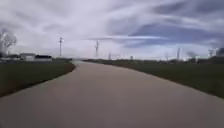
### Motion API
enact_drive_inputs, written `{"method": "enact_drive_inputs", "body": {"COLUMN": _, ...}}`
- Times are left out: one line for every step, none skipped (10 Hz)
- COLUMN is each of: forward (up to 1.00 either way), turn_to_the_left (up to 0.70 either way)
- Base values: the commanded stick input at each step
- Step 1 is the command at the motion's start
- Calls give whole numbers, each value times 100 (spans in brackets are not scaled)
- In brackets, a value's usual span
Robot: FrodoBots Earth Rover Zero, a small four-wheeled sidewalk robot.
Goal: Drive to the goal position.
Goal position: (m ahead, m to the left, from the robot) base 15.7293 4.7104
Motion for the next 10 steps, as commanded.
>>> {"method": "enact_drive_inputs", "body": {"forward": 100, "turn_to_the_left": 0}}
{"method": "enact_drive_inputs", "body": {"forward": 100, "turn_to_the_left": 0}}
{"method": "enact_drive_inputs", "body": {"forward": 100, "turn_to_the_left": 0}}
{"method": "enact_drive_inputs", "body": {"forward": 100, "turn_to_the_left": 0}}
{"method": "enact_drive_inputs", "body": {"forward": 100, "turn_to_the_left": 0}}
{"method": "enact_drive_inputs", "body": {"forward": 100, "turn_to_the_left": 0}}
{"method": "enact_drive_inputs", "body": {"forward": 100, "turn_to_the_left": 0}}
{"method": "enact_drive_inputs", "body": {"forward": 100, "turn_to_the_left": 0}}
{"method": "enact_drive_inputs", "body": {"forward": 100, "turn_to_the_left": 0}}
{"method": "enact_drive_inputs", "body": {"forward": 100, "turn_to_the_left": 0}}
